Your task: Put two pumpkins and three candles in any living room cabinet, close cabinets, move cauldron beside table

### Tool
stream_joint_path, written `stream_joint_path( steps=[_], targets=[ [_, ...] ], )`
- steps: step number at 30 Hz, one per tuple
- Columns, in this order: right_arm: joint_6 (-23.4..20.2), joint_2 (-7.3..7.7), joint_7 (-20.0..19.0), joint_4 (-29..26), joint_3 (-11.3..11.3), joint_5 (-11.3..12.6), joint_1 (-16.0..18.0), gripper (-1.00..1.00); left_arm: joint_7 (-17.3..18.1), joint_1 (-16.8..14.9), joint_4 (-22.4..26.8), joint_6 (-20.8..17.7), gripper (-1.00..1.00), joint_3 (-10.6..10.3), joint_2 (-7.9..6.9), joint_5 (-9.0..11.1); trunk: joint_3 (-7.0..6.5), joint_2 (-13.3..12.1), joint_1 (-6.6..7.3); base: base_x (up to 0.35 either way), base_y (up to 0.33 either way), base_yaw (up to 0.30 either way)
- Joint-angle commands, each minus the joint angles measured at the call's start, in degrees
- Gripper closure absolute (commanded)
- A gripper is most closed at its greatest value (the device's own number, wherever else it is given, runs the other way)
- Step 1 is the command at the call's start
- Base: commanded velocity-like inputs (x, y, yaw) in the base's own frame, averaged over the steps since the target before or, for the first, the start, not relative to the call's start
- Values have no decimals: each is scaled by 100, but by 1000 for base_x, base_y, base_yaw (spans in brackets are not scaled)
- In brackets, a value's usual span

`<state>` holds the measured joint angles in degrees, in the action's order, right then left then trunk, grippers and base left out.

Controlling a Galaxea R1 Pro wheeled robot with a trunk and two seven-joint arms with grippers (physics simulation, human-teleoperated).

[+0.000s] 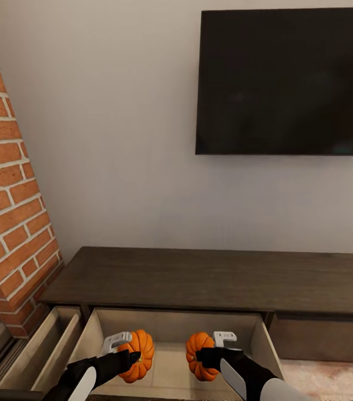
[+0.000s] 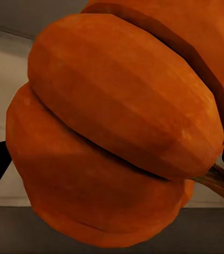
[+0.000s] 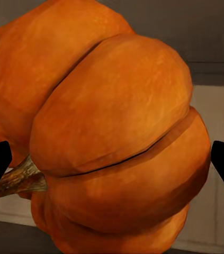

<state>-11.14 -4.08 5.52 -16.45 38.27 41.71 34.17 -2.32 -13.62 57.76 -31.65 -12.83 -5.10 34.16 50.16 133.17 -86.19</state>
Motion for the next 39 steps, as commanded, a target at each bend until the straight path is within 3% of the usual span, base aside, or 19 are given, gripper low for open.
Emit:
stream_joint_path(
  steps=[1,22,27,39],
  targets=[
    [-12,3,46,-12,45,47,6,100,-35,-4,8,-13,100,-12,-3,38,24,44,-21,0,0,0],
    [356,-41,29,1,22,55,4,100,-52,0,8,-7,100,-21,70,27,401,887,-482,0,0,0],
    [372,-35,11,-41,-13,101,11,100,-48,37,19,1,100,45,-24,179,401,886,-482,0,0,0],
    [336,-40,-96,-52,-13,118,2,100,-49,7,34,1,100,130,-22,109,401,886,-482,27,0,0]
  ],
)
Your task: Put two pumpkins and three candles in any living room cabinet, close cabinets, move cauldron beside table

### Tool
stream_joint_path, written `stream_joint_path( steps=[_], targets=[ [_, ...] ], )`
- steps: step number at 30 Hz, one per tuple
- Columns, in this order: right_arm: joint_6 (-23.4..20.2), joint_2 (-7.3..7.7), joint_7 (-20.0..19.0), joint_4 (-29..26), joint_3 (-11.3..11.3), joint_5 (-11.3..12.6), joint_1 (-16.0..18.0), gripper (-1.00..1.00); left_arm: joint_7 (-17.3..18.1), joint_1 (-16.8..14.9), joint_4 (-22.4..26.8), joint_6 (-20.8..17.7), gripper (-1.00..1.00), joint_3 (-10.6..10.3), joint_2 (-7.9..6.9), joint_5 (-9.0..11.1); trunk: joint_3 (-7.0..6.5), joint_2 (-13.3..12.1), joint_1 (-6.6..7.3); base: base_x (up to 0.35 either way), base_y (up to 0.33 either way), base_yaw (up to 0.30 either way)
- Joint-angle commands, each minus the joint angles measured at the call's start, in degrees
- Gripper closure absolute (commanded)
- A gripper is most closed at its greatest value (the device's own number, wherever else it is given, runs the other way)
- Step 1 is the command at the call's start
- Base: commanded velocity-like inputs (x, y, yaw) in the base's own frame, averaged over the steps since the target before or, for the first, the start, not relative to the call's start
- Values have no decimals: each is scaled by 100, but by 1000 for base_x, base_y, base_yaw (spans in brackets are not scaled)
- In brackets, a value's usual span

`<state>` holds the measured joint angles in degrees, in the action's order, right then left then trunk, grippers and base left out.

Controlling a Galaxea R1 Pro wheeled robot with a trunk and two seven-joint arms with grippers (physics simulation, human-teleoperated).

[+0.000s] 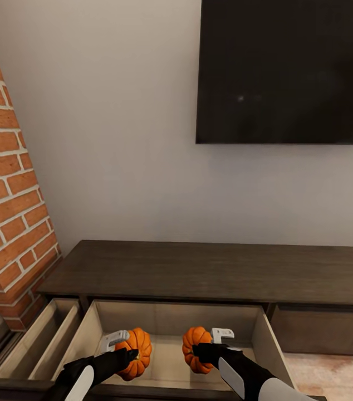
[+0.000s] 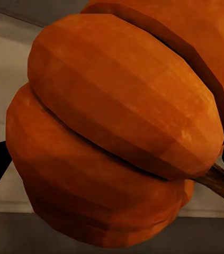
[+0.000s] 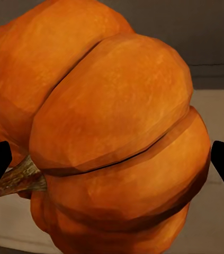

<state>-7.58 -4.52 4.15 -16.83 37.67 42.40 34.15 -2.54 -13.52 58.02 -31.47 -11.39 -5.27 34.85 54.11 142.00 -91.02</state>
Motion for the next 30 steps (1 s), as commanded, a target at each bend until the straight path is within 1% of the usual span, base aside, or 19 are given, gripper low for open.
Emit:
stream_joint_path(
  steps=[1,7,26,30],
  targets=[
    [-18,7,40,-13,47,49,4,100,-27,-2,7,-17,100,-13,-5,39,6,3,1,13,0,0],
    [-16,12,34,-13,47,49,4,100,-24,-2,7,-10,100,4,-8,40,6,3,1,2,53,0],
    [-24,12,33,-13,47,49,4,100,-26,-2,7,-11,100,5,-9,39,6,3,1,0,4,0],
    [-24,12,33,-13,47,49,4,100,-27,-2,7,-9,100,6,-9,43,3,3,1,0,92,-130]
  ],
)
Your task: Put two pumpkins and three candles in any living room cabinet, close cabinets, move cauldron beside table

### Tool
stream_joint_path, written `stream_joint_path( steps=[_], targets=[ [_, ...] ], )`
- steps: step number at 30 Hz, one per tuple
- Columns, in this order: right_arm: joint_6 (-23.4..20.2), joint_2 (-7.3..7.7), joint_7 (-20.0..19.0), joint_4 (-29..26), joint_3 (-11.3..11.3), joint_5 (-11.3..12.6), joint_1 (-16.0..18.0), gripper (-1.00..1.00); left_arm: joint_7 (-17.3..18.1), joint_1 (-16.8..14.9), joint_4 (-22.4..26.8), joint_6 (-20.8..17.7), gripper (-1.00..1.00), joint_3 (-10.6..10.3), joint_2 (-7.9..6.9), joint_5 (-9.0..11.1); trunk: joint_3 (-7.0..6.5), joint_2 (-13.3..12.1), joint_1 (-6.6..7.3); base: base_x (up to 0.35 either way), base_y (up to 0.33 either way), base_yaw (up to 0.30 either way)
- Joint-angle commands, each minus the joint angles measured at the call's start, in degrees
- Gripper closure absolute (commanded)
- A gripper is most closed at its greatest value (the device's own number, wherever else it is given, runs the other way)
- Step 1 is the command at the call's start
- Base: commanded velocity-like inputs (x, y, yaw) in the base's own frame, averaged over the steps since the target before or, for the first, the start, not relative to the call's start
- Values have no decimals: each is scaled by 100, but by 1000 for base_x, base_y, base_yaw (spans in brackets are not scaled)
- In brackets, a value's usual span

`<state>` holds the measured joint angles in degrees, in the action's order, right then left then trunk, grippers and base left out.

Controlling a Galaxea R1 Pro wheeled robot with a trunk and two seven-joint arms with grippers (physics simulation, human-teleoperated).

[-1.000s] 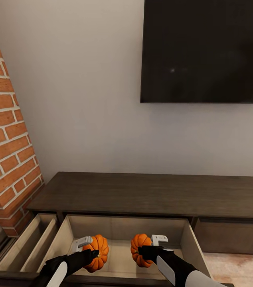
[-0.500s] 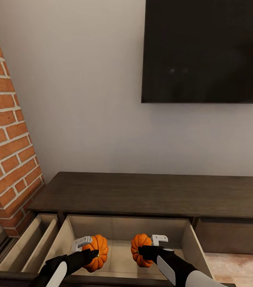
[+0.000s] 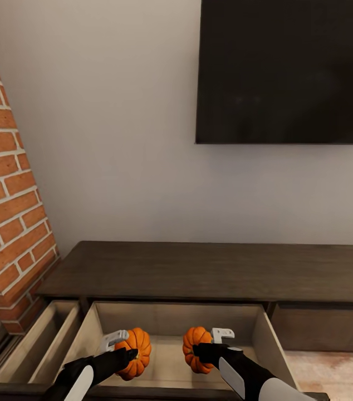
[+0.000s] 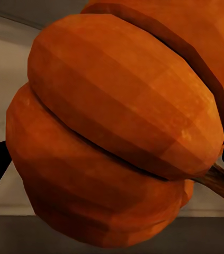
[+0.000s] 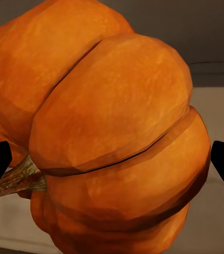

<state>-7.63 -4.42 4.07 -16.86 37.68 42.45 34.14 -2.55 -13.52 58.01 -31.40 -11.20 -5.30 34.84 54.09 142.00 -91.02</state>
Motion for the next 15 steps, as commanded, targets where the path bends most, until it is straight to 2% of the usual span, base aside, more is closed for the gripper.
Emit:
stream_joint_path(
  steps=[1,6,10,15],
  targets=[
    [-20,3,41,-11,46,44,5,100,-27,-2,8,-16,100,-13,-6,46,5,3,1,0,36,-206],
    [-20,3,41,-11,46,44,5,100,-24,-2,8,-15,100,-14,-6,49,5,3,1,0,8,-204],
    [-20,0,41,-8,46,44,5,100,-22,-2,8,-15,100,-14,-6,49,5,3,1,0,1,-44],
    [-20,3,41,-11,46,44,5,100,-25,-2,8,-17,100,-14,-6,49,59,123,-65,0,0,-4]
  ],
)
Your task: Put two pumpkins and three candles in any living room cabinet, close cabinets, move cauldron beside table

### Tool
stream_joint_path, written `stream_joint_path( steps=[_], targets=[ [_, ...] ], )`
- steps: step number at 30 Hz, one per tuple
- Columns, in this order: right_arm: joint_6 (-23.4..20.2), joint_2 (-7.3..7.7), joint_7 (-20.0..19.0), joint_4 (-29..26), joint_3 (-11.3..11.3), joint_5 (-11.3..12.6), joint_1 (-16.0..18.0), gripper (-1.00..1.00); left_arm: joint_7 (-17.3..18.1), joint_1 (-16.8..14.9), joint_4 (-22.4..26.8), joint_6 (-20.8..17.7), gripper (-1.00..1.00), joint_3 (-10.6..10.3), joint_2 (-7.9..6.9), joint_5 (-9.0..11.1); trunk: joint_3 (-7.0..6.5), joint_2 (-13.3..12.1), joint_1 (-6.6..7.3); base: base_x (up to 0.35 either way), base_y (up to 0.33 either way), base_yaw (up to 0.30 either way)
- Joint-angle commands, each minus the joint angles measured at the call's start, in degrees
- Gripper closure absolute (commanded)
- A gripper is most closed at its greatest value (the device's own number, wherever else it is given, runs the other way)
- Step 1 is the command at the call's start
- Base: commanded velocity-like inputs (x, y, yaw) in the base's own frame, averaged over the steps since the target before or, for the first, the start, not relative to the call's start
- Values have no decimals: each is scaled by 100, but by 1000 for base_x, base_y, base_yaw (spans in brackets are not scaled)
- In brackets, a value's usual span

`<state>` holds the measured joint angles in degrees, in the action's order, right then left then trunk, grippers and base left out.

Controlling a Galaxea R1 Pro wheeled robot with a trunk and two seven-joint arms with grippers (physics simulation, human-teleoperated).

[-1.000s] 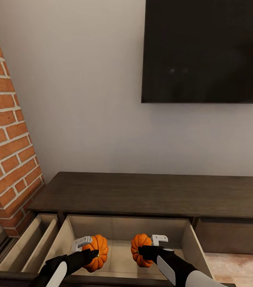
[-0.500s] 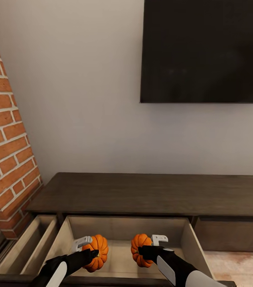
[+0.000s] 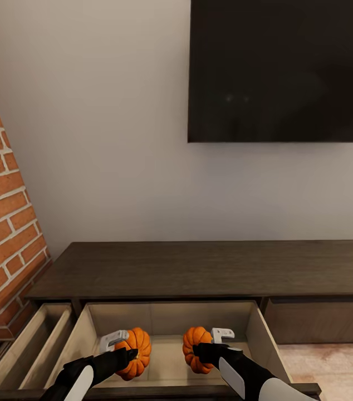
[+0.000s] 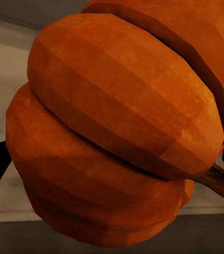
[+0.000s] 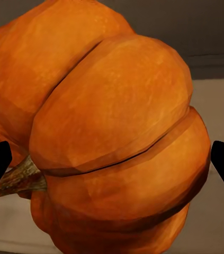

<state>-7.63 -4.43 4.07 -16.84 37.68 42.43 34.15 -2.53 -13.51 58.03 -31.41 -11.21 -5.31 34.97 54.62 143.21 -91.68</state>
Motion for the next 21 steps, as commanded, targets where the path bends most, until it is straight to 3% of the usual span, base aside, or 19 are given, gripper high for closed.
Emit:
stream_joint_path(
  steps=[1,16,17,21],
  targets=[
    [-20,4,42,-12,47,46,4,100,-28,-3,7,-17,100,-12,-5,36,6,3,1,0,0,0],
    [-20,4,42,-12,47,46,4,100,-29,-3,7,-15,100,-4,-13,36,72,7,-7,0,0,0],
    [-20,4,42,-12,47,46,4,100,-29,-4,7,-15,-100,-4,-13,36,72,7,-7,0,0,-5],
    [-20,4,42,-3,47,48,4,100,-37,-4,7,-22,-100,-4,-9,33,72,7,-7,0,0,-183]
  ],
)
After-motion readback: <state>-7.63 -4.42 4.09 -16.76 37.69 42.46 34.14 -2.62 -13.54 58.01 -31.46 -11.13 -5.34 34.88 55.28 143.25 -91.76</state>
